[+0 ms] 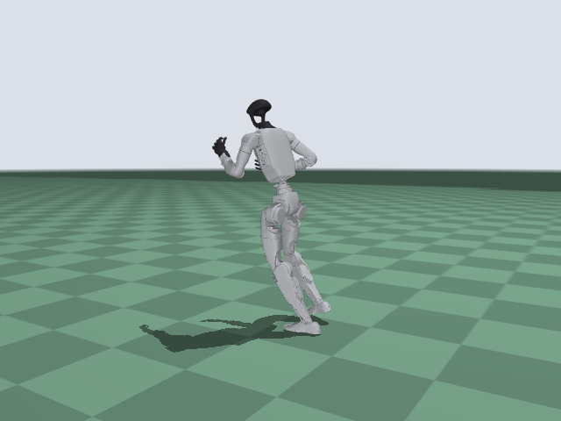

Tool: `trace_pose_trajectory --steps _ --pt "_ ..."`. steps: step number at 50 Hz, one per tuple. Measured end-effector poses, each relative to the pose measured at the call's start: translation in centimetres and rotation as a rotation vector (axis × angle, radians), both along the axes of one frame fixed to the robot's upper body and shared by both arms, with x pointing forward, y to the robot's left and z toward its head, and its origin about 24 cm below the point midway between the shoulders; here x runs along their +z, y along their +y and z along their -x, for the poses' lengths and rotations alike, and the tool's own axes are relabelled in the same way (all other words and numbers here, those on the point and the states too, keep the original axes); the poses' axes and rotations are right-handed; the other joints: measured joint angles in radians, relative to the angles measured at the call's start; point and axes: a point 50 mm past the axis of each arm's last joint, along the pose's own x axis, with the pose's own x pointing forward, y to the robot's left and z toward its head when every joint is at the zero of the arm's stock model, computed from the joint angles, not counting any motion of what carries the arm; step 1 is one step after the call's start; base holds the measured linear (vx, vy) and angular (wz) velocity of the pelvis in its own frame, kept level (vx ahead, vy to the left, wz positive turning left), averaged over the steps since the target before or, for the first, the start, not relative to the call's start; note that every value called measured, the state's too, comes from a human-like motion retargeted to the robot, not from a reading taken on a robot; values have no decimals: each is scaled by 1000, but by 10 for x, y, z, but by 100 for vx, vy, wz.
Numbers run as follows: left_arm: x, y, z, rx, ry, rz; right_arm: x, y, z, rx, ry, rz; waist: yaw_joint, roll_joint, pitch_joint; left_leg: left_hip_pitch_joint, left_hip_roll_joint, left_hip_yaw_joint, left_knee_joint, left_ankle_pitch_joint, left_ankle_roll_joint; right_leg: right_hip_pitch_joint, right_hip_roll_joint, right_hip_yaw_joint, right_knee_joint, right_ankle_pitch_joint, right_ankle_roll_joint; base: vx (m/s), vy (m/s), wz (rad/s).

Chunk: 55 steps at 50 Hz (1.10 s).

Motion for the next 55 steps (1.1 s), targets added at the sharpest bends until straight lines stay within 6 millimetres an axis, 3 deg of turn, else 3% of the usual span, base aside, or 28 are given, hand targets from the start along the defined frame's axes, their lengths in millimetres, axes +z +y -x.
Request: trace_pose_trajectory --steps 3,5,7,9,10,12,13,15,17,18,20,24,26,28,30,32,33,35,37,38,40,42,45,47,49,51,53,55 --pt "46 5 -30 267 -80 -183 -2 -24 10 4 76 225 -209 52 -32 106 2 -61 -97 175 -59 30 26 -60 -520 108 75 133 -14 127" --pt "76 13 -65 529 -68 -382 -1 -37 7 -17 89 390 -314 48 -27 214 -12 -101 -155 277 -75 71 22 -64 -813 173 141 137 -28 105" --pt "104 18 -103 839 -49 -712 5 -40 -2 -55 9 528 -365 33 -8 310 -13 -124 -181 350 -53 78 19 -43 -902 235 178 131 -31 38" --pt "124 35 -126 1148 14 -1109 20 -29 -18 -93 -165 628 -375 19 28 355 -12 -123 -105 386 8 90 26 -8 -835 223 155 123 -28 -47" --pt "134 50 -129 1294 88 -1283 29 -19 -27 -102 -275 672 -372 16 49 358 -9 -113 -27 388 43 96 33 9 -759 175 129 120 -23 -106" --pt "152 80 -121 1440 236 -1342 52 6 -45 -134 -516 743 -339 20 75 296 14 -50 222 302 92 76 47 36 -541 22 93 121 -16 -127" --pt "166 85 -113 1471 217 -1280 67 16 -54 -179 -627 747 -313 13 77 252 31 -9 344 239 112 65 49 49 -449 -41 86 123 -13 -112" --pt "184 69 -97 1361 17 -1079 101 26 -66 -313 -796 707 -234 9 54 135 68 57 547 135 144 64 46 66 -353 -120 88 125 -11 -79" --pt "163 26 -80 1033 -204 -913 131 28 -78 -449 -886 663 -123 3 -4 -21 77 74 654 75 170 107 41 72 -396 -110 101 128 -10 -44" --pt "141 8 -67 868 -271 -857 144 31 -87 -509 -911 662 -66 -11 -37 -99 64 74 668 57 178 141 35 78 -445 -77 109 129 -7 -48" --pt "91 -7 -37 583 -298 -744 169 44 -114 -613 -933 705 50 -67 -92 -227 19 81 607 54 179 216 15 105 -554 31 125 130 -3 -76" --pt "-13 -3 14 -99 65 -309 205 77 -194 -768 -835 1024 325 -203 -98 -297 -45 160 169 147 104 383 -38 199 -734 322 145 133 12 -137" --pt "-48 -3 30 -363 242 -49 218 73 -230 -843 -722 1277 459 -216 -46 -268 -36 204 -85 164 46 502 -41 234 -808 433 144 137 29 -106" --pt "-73 -6 41 -540 369 187 231 39 -249 -929 -547 1432 560 -189 2 -253 -15 225 -252 143 -22 637 -26 257 -860 501 142 140 37 -9" --pt "-89 -7 46 -676 464 402 254 -7 -247 -1055 -392 1281 614 -144 40 -261 0 209 -279 170 -57 761 -1 260 -858 520 118 141 38 92" --pt "-94 -3 48 -775 496 572 292 -30 -225 -1119 -411 856 606 -87 78 -261 -1 156 -140 193 -9 825 14 189 -728 468 77 139 33 161" --pt "-93 1 49 -812 485 628 312 -30 -208 -1077 -479 621 585 -61 105 -257 -7 119 -25 135 41 826 6 128 -599 413 61 135 27 168" --pt "-87 7 45 -748 437 568 335 -9 -171 -843 -669 264 527 -40 153 -251 -26 64 190 -25 128 732 -43 53 -241 263 33 128 18 131" --pt "-75 1 39 -832 411 740 315 22 -133 -494 -779 -80 472 -83 156 -242 -53 63 255 -99 147 517 -89 95 71 127 9 120 7 62" --pt "-69 1 35 -817 395 736 294 32 -116 -331 -800 -176 439 -99 140 -221 -60 62 236 -107 139 413 -83 125 157 77 1 119 2 52" --pt "-58 7 31 -767 348 672 244 40 -90 -74 -781 -273 348 -99 93 -156 -59 41 140 -82 121 238 -40 148 200 15 -11 120 -1 77" --pt "-49 17 32 -690 292 582 192 37 -76 60 -706 -252 220 -49 52 -83 -34 -6 33 -4 98 132 4 95 68 20 -2 123 -7 126" --pt "-47 29 38 -566 243 528 120 22 -61 72 -518 -175 23 42 34 28 9 -69 -91 157 44 87 30 -30 -337 101 43 129 -18 139" --pt "-50 32 38 -506 254 547 76 7 -56 -23 -333 -149 -72 55 55 126 1 -100 -148 254 31 112 8 -93 -642 144 89 136 -30 104" --pt "-57 34 37 -449 285 542 37 -9 -49 -128 -151 -128 -117 37 85 226 -17 -116 -153 313 54 123 -21 -117 -810 148 138 139 -37 37" --pt "-69 36 37 -386 327 496 4 -21 -38 -190 -6 -101 -114 11 112 269 -37 -109 -31 338 106 127 -43 -85 -825 174 151 134 -37 -33" --pt "-84 40 40 -304 378 444 -17 -25 -31 -197 85 -97 -78 7 131 210 -38 -88 245 321 147 122 -42 -26 -713 167 107 126 -32 -82" --pt "-106 48 49 -227 456 451 -22 -16 -34 -180 99 -131 -25 27 150 95 -13 -80 557 250 164 103 -15 10 -523 40 52 121 -25 -91"
